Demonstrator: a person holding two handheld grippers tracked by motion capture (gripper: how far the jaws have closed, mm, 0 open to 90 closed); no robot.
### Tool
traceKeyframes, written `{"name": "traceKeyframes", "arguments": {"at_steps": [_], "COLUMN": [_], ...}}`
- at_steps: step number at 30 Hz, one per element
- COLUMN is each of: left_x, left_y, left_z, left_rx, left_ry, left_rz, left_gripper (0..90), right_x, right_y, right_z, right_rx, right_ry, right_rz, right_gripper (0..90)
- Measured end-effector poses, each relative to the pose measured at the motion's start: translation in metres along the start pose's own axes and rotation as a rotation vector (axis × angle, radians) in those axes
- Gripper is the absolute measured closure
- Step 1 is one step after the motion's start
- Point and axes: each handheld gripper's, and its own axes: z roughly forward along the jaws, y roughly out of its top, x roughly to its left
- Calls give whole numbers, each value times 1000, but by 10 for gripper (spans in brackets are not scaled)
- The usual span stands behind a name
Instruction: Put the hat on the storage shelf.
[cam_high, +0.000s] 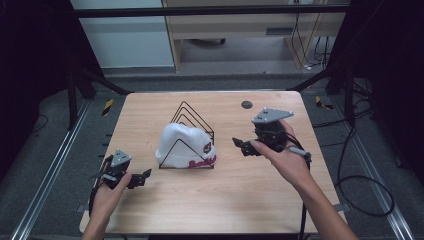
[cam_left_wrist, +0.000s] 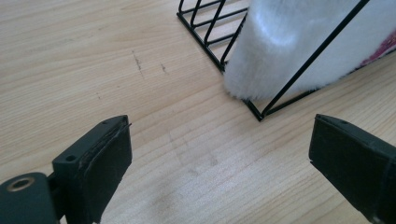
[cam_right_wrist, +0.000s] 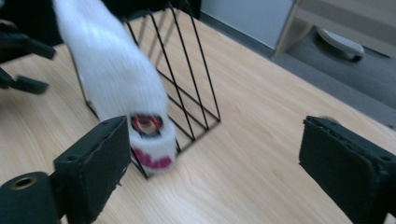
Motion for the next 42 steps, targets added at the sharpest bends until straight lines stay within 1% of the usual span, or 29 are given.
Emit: {"name": "traceKeyframes", "arguments": {"at_steps": [2,3,4,5,6,8,9,10,14,15,16,17,18,19,20,22,23,24,28,29,31,34,36,42], "left_x": [-1,-1,-1,-1,-1,0,1,1,2,2,3,4,4,6,6,7,8,8,11,11,12,13,13,14], "left_y": [0,0,0,1,1,1,1,0,-3,-4,-5,-6,-6,-8,-8,-10,-12,-12,-17,-17,-18,-19,-20,-24], "left_z": [1,2,3,3,4,4,4,4,5,5,5,5,4,3,3,3,4,4,5,5,5,5,6,8], "left_rx": [-2,-1,-4,-1,-1,3,9,13,22,26,29,30,30,30,30,36,46,46,56,56,64,68,72,88], "left_ry": [-5,-6,-4,-3,-5,-9,-9,-7,-13,-14,-14,-13,-11,-6,-6,-5,-3,-3,5,5,8,11,14,15], "left_rz": [1,5,3,4,3,7,5,4,2,3,4,5,5,-2,-2,1,7,7,5,5,6,8,9,11], "left_gripper": [54,54,54,54,54,54,54,54,54,53,53,53,53,53,53,52,51,51,51,51,51,50,50,48], "right_x": [-5,-7,-10,-16,-16,-21,-26,-26,-32,-34,-34,-36,-36,-39,-39,-41,-43,-43,-46,-46,-47,-47,-46,-41], "right_y": [-17,-22,-29,-41,-41,-53,-63,-63,-83,-92,-92,-100,-100,-109,-109,-118,-127,-127,-145,-145,-153,-157,-161,-172], "right_z": [-3,-4,-5,-7,-7,-9,-10,-10,-11,-11,-11,-11,-11,-11,-11,-11,-10,-10,-8,-8,-7,-6,-5,5], "right_rx": [9,13,16,21,21,27,29,29,38,45,45,50,50,59,59,64,75,75,103,103,110,109,114,134], "right_ry": [-13,-17,-21,-30,-30,-38,-42,-42,-51,-56,-56,-58,-58,-64,-64,-68,-75,-75,-79,-79,-83,-84,-79,-73], "right_rz": [11,11,19,39,39,60,78,78,95,99,99,110,110,124,124,144,154,154,181,181,191,194,205,217], "right_gripper": [111,115,119,129,129,130,131,131,131,131,131,131,131,131,131,131,131,131,130,130,130,130,129,128]}}
